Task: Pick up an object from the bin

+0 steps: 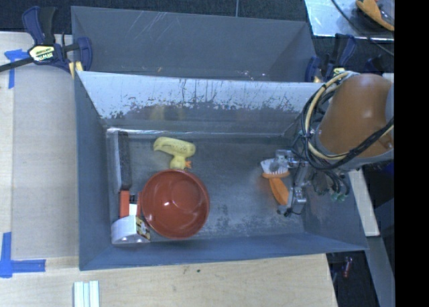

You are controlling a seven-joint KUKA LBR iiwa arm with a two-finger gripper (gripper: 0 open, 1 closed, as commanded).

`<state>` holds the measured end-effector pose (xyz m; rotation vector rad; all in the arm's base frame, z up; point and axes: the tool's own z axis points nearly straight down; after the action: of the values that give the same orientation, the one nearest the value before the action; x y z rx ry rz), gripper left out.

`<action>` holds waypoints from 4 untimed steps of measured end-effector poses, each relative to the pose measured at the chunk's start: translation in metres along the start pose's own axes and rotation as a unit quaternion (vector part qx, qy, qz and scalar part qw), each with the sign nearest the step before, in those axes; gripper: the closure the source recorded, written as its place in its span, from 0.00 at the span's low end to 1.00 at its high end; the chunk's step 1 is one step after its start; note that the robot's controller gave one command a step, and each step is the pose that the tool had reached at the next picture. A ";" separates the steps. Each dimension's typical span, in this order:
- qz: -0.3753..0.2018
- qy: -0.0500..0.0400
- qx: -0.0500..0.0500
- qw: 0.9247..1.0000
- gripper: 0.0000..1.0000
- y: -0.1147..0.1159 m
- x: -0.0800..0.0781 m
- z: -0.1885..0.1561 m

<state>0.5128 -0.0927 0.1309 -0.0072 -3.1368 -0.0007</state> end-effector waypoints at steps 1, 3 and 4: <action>-0.002 -0.004 0.001 1.000 0.00 0.000 -0.002 -0.004; 0.355 -0.013 -0.002 0.935 0.00 -0.037 0.001 0.055; -0.017 -0.020 0.005 1.000 0.00 -0.051 -0.014 0.057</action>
Offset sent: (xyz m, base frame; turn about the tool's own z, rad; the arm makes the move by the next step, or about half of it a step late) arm 0.0049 -0.0376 -0.0609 0.2340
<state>0.5259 -0.1438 0.0742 0.0463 -3.1763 0.0150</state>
